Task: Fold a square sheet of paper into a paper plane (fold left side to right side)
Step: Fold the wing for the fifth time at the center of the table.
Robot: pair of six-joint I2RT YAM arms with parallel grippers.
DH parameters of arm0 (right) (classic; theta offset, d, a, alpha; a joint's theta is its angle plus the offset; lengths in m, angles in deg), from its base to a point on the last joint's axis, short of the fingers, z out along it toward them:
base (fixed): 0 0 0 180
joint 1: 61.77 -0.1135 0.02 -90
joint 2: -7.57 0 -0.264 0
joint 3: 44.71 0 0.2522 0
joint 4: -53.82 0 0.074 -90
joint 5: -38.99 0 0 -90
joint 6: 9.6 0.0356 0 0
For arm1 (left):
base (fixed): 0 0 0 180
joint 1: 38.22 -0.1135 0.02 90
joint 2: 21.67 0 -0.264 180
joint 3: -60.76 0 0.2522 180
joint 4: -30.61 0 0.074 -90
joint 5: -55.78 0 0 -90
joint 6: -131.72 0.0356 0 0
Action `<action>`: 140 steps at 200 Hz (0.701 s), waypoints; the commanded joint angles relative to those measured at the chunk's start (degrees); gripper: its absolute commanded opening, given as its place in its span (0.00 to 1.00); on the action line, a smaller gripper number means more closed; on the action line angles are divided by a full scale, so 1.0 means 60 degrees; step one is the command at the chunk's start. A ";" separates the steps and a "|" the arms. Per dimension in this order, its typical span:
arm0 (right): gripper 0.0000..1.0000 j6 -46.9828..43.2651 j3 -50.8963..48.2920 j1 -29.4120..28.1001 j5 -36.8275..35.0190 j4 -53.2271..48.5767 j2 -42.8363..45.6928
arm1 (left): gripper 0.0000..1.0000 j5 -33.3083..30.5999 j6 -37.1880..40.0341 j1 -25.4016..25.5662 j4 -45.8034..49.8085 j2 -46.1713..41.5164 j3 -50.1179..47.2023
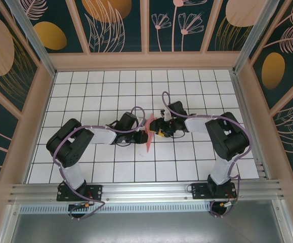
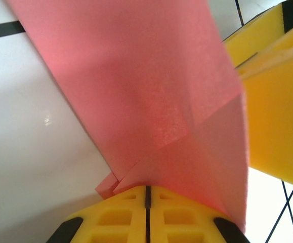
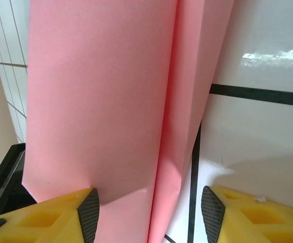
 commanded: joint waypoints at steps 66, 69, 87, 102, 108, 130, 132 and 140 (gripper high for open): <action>0.55 -0.0194 0.0285 -0.0232 -0.1067 -0.0680 -0.0786 | 0.19 -0.0491 0.0088 0.0025 0.0456 -0.0411 -0.0037; 0.55 -0.0194 0.0294 -0.0233 -0.1070 -0.0685 -0.0791 | 0.19 -0.0531 0.0099 0.0018 0.0490 -0.0456 -0.0025; 0.55 -0.0194 0.0318 -0.0247 -0.1128 -0.0727 -0.0843 | 0.22 -0.0701 0.0136 0.0014 0.0653 -0.0650 -0.0005; 0.55 -0.0194 0.0350 -0.0262 -0.1136 -0.0742 -0.0898 | 0.24 -0.0816 0.0165 0.0025 0.0767 -0.0785 0.0016; 0.54 -0.0194 0.0362 -0.0274 -0.1147 -0.0760 -0.0912 | 0.24 -0.0847 0.0182 0.0023 0.0818 -0.0783 0.0013; 0.54 -0.0194 0.0419 -0.0277 -0.1136 -0.0766 -0.0968 | 0.26 -0.0972 0.0240 0.0022 0.0969 -0.1048 0.0041; 0.54 -0.0194 0.0414 -0.0277 -0.1144 -0.0765 -0.0971 | 0.26 -0.0990 0.0246 0.0021 0.0990 -0.1069 0.0041; 0.54 -0.0183 0.0424 -0.0277 -0.1130 -0.0742 -0.0985 | 0.27 -0.1066 0.0254 0.0008 0.1078 -0.1113 0.0055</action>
